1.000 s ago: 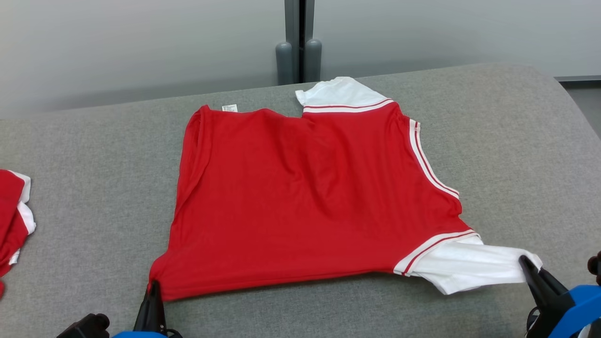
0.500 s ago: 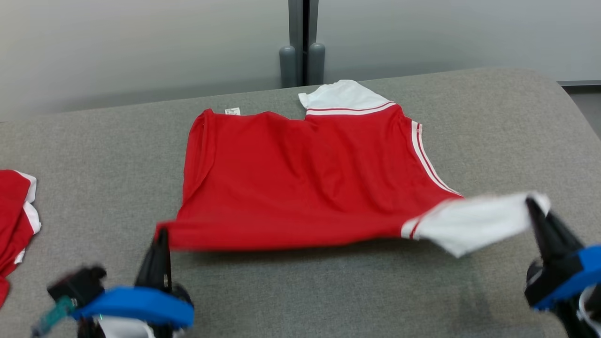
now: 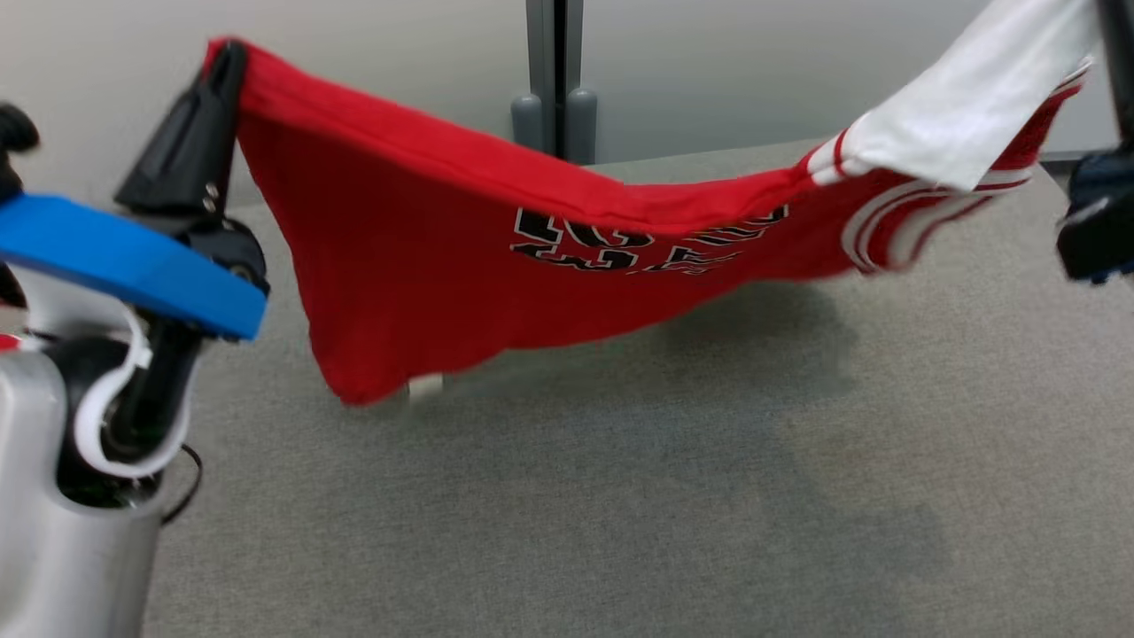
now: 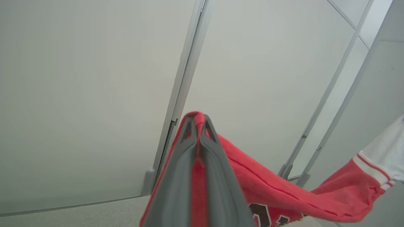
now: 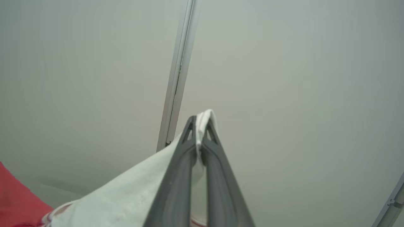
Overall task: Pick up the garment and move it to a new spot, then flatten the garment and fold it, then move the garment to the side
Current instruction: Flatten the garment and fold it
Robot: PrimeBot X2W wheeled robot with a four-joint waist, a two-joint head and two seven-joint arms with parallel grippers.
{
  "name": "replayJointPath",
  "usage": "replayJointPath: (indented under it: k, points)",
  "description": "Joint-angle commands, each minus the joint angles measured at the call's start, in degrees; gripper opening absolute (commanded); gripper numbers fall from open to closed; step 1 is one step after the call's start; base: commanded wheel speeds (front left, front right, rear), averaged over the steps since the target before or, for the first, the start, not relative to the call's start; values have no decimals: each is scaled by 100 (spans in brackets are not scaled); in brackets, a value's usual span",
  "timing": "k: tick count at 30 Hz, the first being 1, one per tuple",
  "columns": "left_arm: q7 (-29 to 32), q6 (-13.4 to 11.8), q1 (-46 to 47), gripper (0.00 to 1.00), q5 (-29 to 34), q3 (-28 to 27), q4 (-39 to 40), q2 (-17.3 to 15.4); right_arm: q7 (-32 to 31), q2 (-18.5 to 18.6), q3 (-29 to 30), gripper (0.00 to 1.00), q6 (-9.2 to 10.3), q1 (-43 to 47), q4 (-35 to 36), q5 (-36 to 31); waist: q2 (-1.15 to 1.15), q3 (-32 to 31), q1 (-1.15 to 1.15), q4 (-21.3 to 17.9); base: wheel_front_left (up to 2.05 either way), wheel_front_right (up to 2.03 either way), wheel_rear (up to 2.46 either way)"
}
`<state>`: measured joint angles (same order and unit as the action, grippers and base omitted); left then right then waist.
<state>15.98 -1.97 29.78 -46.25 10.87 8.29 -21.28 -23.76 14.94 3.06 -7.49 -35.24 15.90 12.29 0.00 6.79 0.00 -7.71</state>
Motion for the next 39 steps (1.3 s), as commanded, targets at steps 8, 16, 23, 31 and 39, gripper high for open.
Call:
replayJointPath:
  k: [8, 16, 23, 31, 39]
  points:
    - [701, -192, 1169, 0, 31, -12, -225, -264, -123, 364, -234, 0, -2, -1543, -942, 275, 0, 807, 0, -8, 0, 0, 0]
    - [556, -331, 2563, 0, 348, -218, -1102, -423, 928, -66, -100, 0, -1, -3190, -2403, 294, 0, 1841, 0, -92, 0, 0, 0]
    - [-534, -254, 3935, 0, 851, -280, -2195, -255, 2594, -160, -17, 0, 0, -4576, -3633, -382, 0, 2214, 0, -65, 0, 0, 0]
    - [-1580, -39, 4216, 0, 1277, -221, -2897, -370, 3488, -93, -147, 0, 0, -4678, -4256, -666, 0, 2552, 0, -174, 0, 0, 0]
    - [-2282, 72, 2944, 0, 1331, -41, -3497, -167, 3491, 50, -474, 0, 1, -3178, -4437, -433, 0, 2599, 0, -186, 0, 0, 0]
